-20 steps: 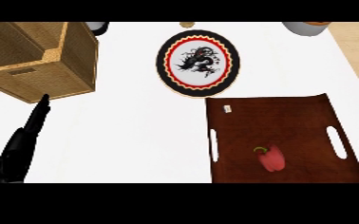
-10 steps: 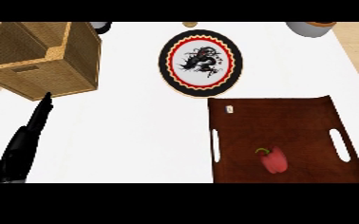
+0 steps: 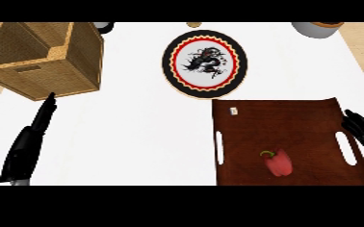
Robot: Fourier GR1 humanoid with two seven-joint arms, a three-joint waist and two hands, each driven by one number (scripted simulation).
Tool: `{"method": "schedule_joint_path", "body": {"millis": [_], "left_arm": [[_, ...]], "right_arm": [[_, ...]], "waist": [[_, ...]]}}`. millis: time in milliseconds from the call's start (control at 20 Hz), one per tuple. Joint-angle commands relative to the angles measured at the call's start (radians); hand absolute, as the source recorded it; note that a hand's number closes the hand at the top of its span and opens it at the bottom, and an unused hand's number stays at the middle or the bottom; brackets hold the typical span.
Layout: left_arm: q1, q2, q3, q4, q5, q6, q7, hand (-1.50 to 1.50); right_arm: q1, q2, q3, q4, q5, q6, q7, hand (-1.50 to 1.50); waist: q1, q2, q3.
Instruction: Pick the bell pepper from the tray and place it in the plate
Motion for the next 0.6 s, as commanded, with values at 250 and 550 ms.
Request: {"method": "schedule_joint_path", "body": {"millis": [250, 550], "left_arm": [[-0.037, 0.018, 0.048, -0.01, -0.004, -0.051, 0.061, 0.0], [0.051, -0.021, 0.067, -0.074, -0.044, -0.051, 0.031, 0.0]], "right_arm": [[-0.136, -0.03, 0.12, 0.072, 0.251, 0.053, 0.051, -1.5], [-0.215, 0.036, 0.157, 0.299, 0.41, 0.076, -0.117, -1.5]], "waist": [[0.001, 0.0, 0.001], [0.002, -0.001, 0.001]]}}
